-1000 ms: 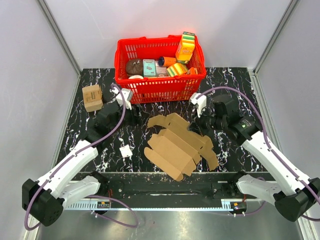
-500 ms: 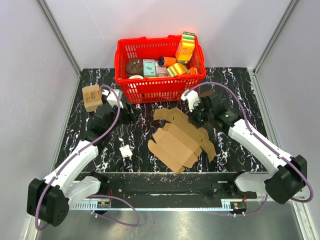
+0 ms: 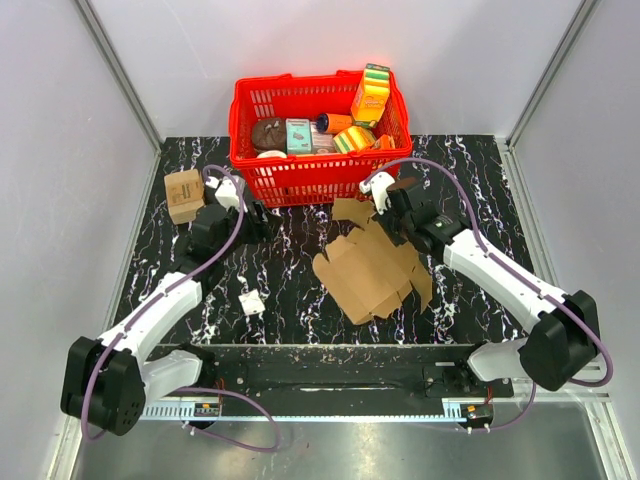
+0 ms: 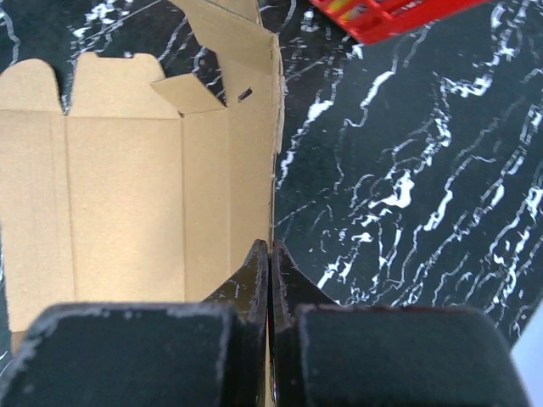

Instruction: Fold the paper box

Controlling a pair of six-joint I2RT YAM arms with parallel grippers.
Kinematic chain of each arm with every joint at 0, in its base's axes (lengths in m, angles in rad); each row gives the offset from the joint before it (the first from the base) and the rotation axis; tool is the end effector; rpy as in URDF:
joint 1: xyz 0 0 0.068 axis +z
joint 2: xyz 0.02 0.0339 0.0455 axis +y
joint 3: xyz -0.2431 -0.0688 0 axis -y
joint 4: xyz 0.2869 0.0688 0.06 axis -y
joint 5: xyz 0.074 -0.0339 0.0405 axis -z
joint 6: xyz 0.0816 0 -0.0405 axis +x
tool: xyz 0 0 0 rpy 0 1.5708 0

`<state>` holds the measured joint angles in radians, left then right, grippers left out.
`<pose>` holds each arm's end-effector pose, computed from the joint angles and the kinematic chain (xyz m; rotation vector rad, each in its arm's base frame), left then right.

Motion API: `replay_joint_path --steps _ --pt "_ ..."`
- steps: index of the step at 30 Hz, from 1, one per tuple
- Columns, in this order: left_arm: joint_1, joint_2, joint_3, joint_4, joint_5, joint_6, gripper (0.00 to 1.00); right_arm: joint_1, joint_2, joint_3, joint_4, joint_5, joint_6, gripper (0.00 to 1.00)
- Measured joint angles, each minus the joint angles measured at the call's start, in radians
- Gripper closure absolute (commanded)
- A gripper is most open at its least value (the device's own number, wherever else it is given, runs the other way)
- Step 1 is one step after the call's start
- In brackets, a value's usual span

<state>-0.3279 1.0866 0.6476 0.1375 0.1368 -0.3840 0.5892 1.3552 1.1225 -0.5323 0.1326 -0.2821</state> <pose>0.3182 -0.1200 0.2150 0.0428 1.9156 -0.6139 0.3159 0.1982 0.2359 -0.9221 2.1370 -0.0010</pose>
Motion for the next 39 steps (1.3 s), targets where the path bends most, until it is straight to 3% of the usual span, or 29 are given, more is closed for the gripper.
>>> replay_joint_path --steps 8,22,29,39 --pt "0.0 -0.029 -0.005 -0.011 0.017 -0.014 0.28 0.0 -0.005 0.0 0.011 0.042 0.03 1.0" --pt "0.001 -0.218 -0.112 -0.04 0.016 -0.034 0.28 0.001 -0.031 -0.037 -0.018 -0.234 -0.03 1.0" --pt "0.001 -0.246 -0.166 -0.029 0.016 -0.036 0.28 0.001 -0.12 -0.089 -0.004 -0.358 -0.145 1.0" --pt "0.001 -0.138 -0.182 0.093 0.012 -0.013 0.25 0.002 -0.043 -0.089 0.04 -0.389 -0.348 1.0"
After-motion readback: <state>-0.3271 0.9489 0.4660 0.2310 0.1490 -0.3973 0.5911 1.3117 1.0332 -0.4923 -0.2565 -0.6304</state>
